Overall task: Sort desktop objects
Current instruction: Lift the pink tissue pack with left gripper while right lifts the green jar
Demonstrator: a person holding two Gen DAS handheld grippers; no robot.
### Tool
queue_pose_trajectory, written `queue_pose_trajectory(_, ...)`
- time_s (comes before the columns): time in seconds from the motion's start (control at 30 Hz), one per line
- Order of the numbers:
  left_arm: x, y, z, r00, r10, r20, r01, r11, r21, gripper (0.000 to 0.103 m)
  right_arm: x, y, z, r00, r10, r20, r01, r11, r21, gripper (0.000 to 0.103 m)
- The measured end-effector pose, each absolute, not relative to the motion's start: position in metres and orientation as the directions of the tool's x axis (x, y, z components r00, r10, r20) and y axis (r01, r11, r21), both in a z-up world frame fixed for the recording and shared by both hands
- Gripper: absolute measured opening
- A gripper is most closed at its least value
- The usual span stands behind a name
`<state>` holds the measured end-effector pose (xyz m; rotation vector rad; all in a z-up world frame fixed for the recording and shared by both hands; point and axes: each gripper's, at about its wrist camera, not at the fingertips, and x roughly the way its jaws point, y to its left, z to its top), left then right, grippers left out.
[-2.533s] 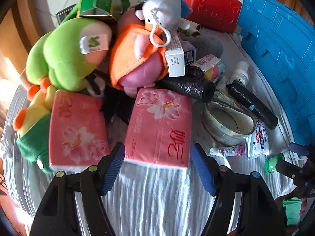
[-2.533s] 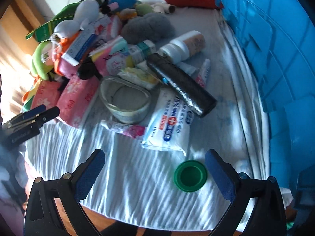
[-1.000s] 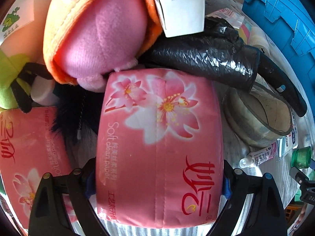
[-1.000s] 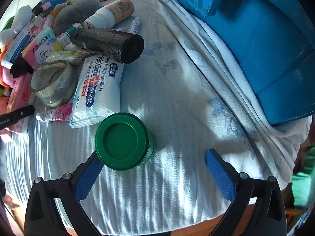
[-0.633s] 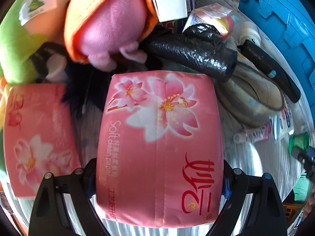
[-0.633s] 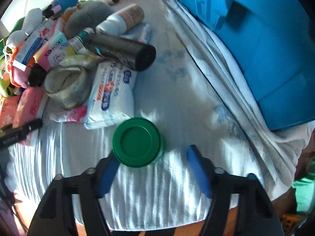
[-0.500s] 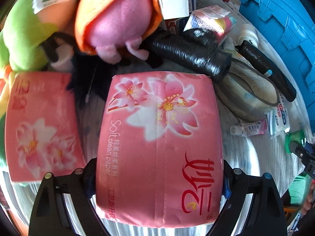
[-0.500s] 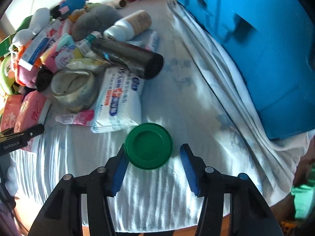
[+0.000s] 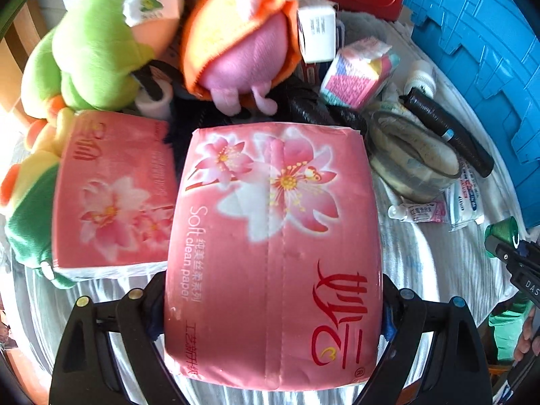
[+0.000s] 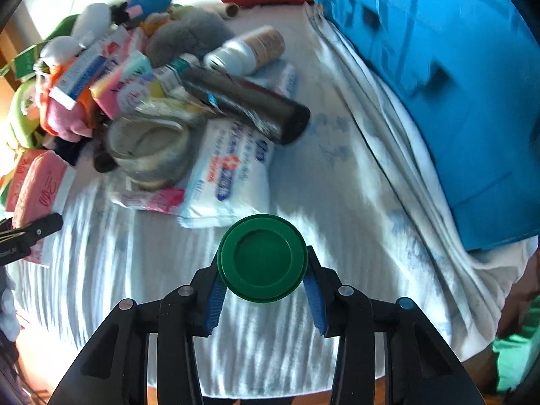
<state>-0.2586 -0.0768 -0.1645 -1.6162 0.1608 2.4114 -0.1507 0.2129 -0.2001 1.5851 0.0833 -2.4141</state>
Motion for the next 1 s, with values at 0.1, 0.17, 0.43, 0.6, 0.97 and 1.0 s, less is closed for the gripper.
queue_pose_trajectory(0.1, -0.247, -0.102, -0.155, -0.387, 0.147, -0.910, -0.254, -0.966, -0.048, 0.091, -0.149, 0.200, -0.184, -0.403, -0.198, -0.893, 0.268, -0.959, 0.092, 0.041)
queue_pose_trajectory(0.17, -0.236, -0.102, -0.148, -0.404, 0.156, -0.901, -0.256, -0.965, -0.052, 0.091, -0.144, 0.188, -0.170, -0.421, -0.214, -0.882, 0.289, -0.953, 0.093, 0.041)
queue_pose_trajectory(0.43, -0.207, -0.088, -0.128, -0.469, 0.177, -0.866, -0.264, -0.963, -0.053, 0.091, -0.128, 0.160, -0.136, -0.466, -0.247, -0.850, 0.339, -0.937, 0.086, 0.041)
queue_pose_trajectory(0.6, -0.196, -0.108, -0.099, -0.521, 0.185, -0.833, -0.265, -0.963, -0.048, 0.091, -0.113, 0.151, -0.105, -0.513, -0.267, -0.815, 0.367, -0.927, 0.073, 0.041)
queue_pose_trajectory(0.97, -0.187, -0.116, -0.049, -0.627, 0.224, -0.746, -0.289, -0.956, -0.045, 0.091, -0.088, 0.127, -0.042, -0.619, -0.307, -0.723, 0.419, -0.908, 0.027, 0.041)
queue_pose_trajectory(1.0, -0.186, -0.116, -0.044, -0.636, 0.229, -0.737, -0.293, -0.955, -0.043, 0.091, -0.086, 0.126, -0.037, -0.631, -0.307, -0.713, 0.421, -0.907, 0.018, 0.041)
